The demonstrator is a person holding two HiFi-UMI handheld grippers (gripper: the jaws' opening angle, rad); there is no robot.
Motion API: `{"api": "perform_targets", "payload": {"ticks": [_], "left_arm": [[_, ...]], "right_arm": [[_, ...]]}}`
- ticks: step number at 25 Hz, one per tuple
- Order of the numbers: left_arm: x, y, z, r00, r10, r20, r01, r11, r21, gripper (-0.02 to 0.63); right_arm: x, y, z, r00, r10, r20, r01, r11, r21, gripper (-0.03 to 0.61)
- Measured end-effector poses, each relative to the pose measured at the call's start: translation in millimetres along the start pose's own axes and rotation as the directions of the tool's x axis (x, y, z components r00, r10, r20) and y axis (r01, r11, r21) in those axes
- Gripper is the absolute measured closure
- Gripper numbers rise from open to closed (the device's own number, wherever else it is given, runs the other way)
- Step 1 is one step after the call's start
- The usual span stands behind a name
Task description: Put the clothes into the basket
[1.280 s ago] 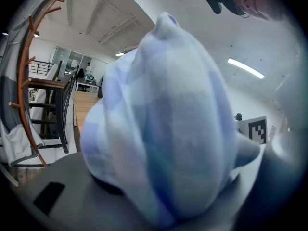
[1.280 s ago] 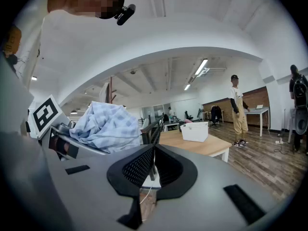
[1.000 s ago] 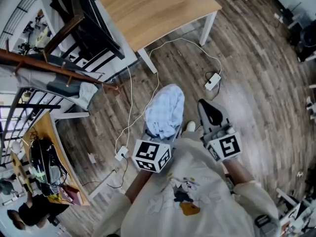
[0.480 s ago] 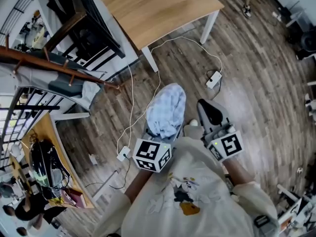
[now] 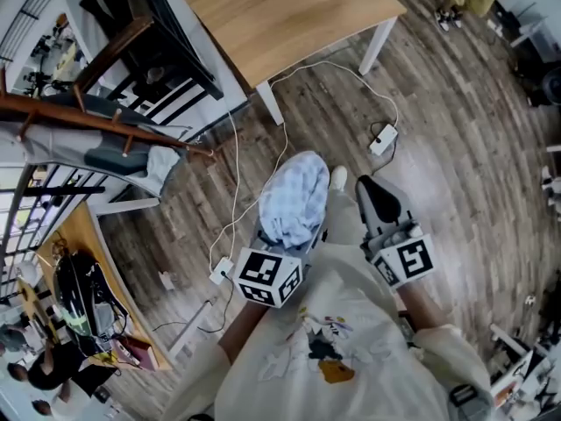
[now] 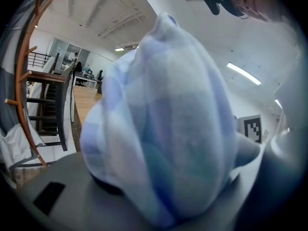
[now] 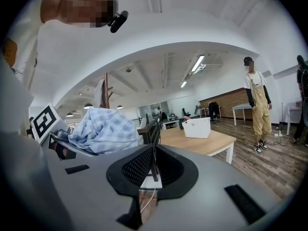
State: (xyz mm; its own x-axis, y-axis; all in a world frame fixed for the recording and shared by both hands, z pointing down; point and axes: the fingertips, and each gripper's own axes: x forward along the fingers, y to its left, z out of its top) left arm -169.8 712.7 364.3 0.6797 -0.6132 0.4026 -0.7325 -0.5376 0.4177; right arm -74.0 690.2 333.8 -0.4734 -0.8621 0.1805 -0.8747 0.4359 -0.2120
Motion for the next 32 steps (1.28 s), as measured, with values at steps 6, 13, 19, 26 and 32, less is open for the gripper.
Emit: {"api": "perform_targets", "payload": {"ticks": [6,13,19,26,32], "left_arm": [[32,17,23,1.000,0.015,-0.002,-0.015,1.000,-0.006,0.359],[95,32,70,0.999,0.034,0.013,-0.034,0.999,0.019,0.359],[151,38,105,0.998,0.056,0.004,-0.056,0.998,0.026,0.359],[200,38,144,0.996,0.079,0.037,-0.079,0.997,0.006,0.359],[223,46,154,0.991,0.122,0.049,-0.123,0.992,0.004,0.359]], "right_arm": [[32,-28,10,1.000,0.008,0.004,-0.008,1.000,0.012,0.546],[77,-89,34,1.000,0.016,0.021,-0.016,1.000,0.016,0.546],[108,-141,53,0.999,0.029,0.030,-0.030,0.999,0.033,0.546],[140,-194,65,0.999,0.045,0.022,-0.046,0.998,0.051,0.546],[155,-224,76,0.997,0.053,0.048,-0.056,0.997,0.057,0.546]]}}
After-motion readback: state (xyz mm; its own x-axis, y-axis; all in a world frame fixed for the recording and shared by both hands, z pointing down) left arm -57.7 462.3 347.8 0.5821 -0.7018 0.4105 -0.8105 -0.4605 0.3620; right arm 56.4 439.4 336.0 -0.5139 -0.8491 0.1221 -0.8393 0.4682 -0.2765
